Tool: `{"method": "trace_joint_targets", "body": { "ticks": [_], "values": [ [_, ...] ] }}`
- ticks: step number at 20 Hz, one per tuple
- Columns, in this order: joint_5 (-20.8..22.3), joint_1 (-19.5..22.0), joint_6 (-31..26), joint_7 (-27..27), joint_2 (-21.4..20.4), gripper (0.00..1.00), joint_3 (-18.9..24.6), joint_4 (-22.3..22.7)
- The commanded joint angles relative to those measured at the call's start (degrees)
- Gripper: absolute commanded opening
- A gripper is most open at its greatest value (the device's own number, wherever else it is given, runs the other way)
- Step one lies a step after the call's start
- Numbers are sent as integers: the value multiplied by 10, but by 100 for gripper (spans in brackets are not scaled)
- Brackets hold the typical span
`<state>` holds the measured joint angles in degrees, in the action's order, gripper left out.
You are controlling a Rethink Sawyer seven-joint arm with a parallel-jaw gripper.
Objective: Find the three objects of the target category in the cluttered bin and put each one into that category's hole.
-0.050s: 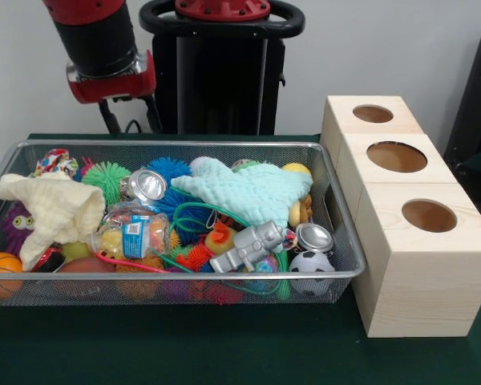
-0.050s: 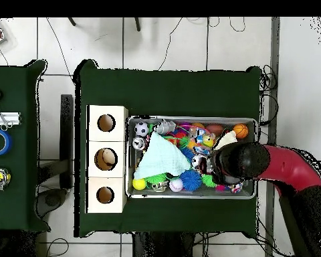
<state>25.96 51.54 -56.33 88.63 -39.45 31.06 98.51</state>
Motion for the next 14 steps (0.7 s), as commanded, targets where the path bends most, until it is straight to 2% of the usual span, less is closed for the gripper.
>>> {"method": "trace_joint_targets", "body": {
  "ticks": [1,14],
  "values": [
    [39,-1,35,-66,37,100,11,-7],
    [61,21,72,-70,61,100,5,-2]
  ]
}}
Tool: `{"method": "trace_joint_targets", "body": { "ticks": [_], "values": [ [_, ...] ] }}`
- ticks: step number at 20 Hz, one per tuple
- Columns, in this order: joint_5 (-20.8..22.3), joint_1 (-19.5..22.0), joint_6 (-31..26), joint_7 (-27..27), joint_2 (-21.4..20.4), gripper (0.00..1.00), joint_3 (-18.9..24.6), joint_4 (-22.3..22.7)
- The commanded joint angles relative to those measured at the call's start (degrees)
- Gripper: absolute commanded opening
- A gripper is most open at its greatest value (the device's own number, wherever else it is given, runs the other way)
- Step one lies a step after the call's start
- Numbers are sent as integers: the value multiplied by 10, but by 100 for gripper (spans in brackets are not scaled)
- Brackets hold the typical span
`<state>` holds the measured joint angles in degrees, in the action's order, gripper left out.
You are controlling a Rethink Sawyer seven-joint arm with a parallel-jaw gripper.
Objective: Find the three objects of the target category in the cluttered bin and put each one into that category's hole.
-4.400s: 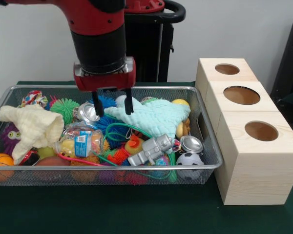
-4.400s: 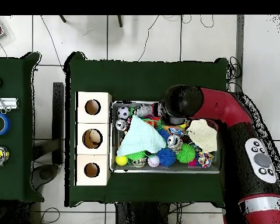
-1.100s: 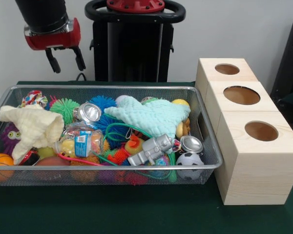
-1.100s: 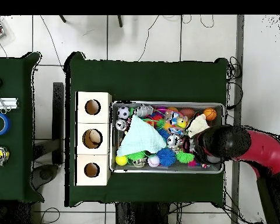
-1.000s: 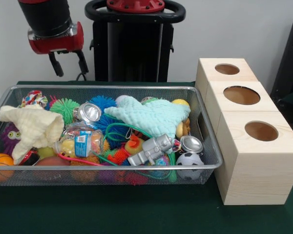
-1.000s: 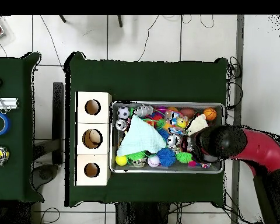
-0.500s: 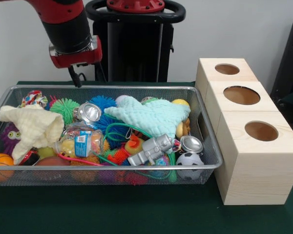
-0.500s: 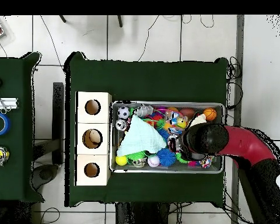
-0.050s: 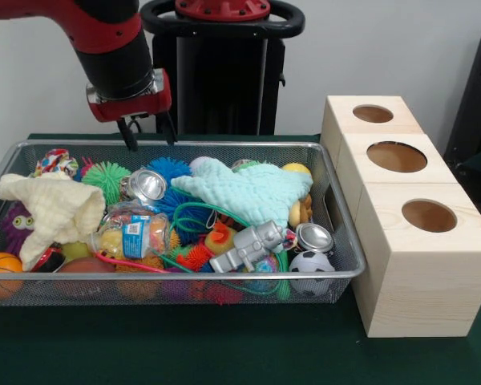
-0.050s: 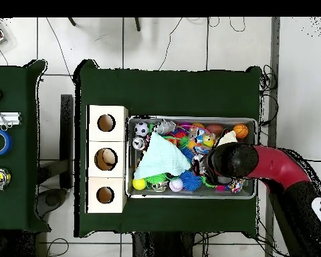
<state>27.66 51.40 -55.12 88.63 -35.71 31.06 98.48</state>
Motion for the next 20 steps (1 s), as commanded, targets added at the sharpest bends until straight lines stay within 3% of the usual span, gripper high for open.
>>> {"method": "trace_joint_targets", "body": {
  "ticks": [1,20],
  "values": [
    [46,24,62,-70,27,100,5,-3],
    [68,33,65,-73,79,100,9,-50]
  ]
}}
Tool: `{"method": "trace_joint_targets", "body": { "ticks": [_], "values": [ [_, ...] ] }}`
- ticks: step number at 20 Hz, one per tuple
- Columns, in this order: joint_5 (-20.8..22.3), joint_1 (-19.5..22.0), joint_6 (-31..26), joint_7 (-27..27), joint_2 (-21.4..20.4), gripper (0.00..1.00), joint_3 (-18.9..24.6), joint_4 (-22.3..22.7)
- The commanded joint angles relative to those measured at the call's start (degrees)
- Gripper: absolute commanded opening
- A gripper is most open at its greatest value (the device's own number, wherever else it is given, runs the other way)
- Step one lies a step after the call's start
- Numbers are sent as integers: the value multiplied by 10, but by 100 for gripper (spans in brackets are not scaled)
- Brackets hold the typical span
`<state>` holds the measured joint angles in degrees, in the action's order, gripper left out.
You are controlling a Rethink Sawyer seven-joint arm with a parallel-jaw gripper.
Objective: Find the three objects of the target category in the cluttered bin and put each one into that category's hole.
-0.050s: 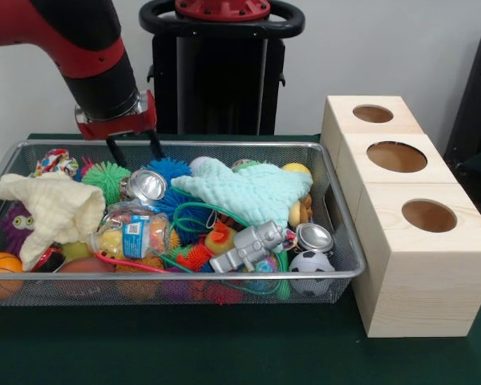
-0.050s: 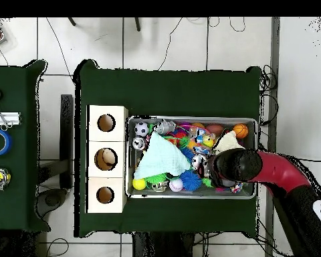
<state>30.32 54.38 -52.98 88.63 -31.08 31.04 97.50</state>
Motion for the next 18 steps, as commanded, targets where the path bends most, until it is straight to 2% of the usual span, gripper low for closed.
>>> {"method": "trace_joint_targets", "body": {
  "ticks": [1,11,18],
  "values": [
    [42,3,44,-71,34,100,8,-41],
    [30,-13,-7,-92,82,100,12,-115],
    [44,-10,4,-104,97,100,7,-136]
  ]
}}
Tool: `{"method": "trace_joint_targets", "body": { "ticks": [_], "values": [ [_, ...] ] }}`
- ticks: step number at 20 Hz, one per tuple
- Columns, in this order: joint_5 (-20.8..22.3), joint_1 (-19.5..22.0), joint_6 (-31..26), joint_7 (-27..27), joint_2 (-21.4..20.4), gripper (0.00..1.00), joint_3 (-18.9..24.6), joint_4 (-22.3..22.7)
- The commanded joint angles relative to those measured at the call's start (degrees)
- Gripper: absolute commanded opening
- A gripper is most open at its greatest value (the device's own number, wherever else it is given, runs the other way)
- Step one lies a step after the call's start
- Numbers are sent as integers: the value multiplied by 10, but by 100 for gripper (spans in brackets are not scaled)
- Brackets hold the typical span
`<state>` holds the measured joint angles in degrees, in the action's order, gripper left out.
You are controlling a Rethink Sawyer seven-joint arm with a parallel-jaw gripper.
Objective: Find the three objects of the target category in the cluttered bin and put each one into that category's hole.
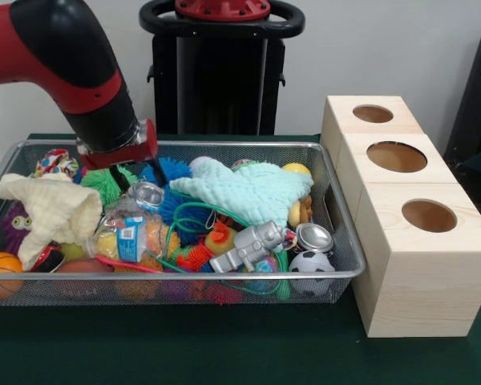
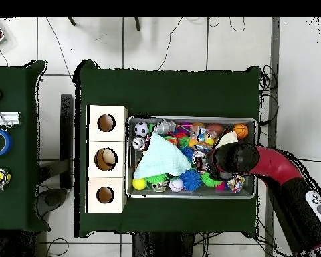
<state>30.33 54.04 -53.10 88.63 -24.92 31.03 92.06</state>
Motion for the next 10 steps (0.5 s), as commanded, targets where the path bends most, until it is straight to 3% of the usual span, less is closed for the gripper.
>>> {"method": "trace_joint_targets", "body": {
  "ticks": [1,10],
  "values": [
    [46,-7,5,-107,39,100,7,-87],
    [51,-2,17,-86,14,100,0,-67]
  ]
}}
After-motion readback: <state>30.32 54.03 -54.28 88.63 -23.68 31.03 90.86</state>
